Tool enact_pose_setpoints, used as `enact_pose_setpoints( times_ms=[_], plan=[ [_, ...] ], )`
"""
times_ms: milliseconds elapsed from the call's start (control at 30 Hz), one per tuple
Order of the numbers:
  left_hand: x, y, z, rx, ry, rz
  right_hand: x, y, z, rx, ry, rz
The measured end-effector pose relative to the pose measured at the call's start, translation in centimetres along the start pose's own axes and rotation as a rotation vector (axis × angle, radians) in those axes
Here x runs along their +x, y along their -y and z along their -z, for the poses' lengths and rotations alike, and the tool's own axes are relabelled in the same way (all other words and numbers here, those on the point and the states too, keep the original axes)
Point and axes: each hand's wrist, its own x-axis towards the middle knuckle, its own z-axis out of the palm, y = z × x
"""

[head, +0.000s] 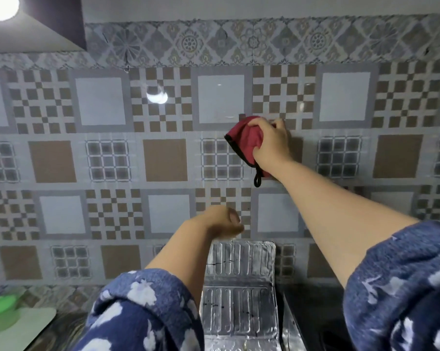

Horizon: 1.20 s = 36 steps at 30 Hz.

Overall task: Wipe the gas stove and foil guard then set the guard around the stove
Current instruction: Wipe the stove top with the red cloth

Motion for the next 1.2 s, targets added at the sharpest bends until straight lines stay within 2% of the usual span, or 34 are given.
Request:
enact_pose_setpoints(
  times_ms=[167,467,567,667,833,967,1067,1200],
  plan=[
    [-5.7,-3.6,-3.3,-0.003,0.066,0.019,-8.0,-2.4,5.8,-0.164,0.171,-0.073],
    [-17.4,-10.9,-12.5,-0.042,0.184,0.014,-23.7,-4.8,15.1,-0.117,0.452,-0.295],
    [-21.3,-12.1,-15.8,-0.05,0.218,0.032,-28.5,-5.2,18.1,-0.107,0.59,-0.35],
    [-24.7,-12.8,-18.6,-0.052,0.224,0.065,-32.6,-5.6,20.6,-0.098,0.656,-0.393],
    [-28.7,-14.1,-21.0,-0.053,0.184,0.092,-37.5,-5.7,22.4,-0.106,0.69,-0.362],
    [-29.7,-14.2,-22.0,-0.029,0.187,0.092,-40.7,-6.8,22.5,-0.434,0.739,-0.168],
    [-29.6,-14.0,-22.6,0.008,0.177,0.1,-41.3,-7.6,22.3,-0.352,0.761,-0.053],
    [-29.5,-13.8,-23.5,0.107,0.184,0.095,-42.1,-8.2,21.2,-0.348,0.858,-0.06]
  ],
)
